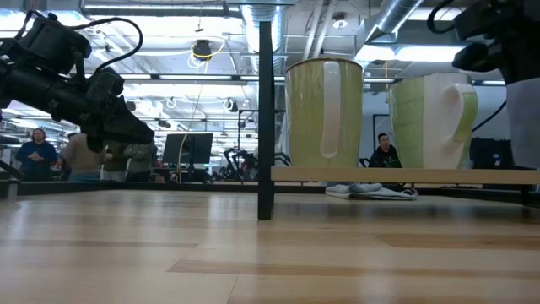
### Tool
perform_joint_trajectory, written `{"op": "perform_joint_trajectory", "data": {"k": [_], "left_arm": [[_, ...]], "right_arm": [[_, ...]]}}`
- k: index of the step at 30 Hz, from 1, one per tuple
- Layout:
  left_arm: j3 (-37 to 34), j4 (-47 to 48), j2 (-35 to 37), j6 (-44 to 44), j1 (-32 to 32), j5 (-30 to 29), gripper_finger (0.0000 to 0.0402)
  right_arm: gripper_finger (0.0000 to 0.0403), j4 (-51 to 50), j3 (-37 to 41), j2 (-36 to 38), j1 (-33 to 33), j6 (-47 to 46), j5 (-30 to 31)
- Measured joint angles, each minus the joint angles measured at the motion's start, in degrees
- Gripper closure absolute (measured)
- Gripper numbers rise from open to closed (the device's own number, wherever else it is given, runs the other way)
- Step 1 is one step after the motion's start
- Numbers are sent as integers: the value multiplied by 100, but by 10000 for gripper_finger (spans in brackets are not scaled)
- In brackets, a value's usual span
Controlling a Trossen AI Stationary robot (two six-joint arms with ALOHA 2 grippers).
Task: Stack small to large cups/mugs on shelf
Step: Put the blue mug on the shelf
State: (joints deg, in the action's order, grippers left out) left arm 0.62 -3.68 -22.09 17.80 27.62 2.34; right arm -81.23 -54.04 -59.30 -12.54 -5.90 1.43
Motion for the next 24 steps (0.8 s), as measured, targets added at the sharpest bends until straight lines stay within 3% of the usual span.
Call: {"op": "perform_joint_trajectory", "data": {"k": [24], "left_arm": [[1, 37, -1, 0, 0, 3, 283]], "right_arm": [[386, 373, -2, 1, 402, 490, -203]]}}
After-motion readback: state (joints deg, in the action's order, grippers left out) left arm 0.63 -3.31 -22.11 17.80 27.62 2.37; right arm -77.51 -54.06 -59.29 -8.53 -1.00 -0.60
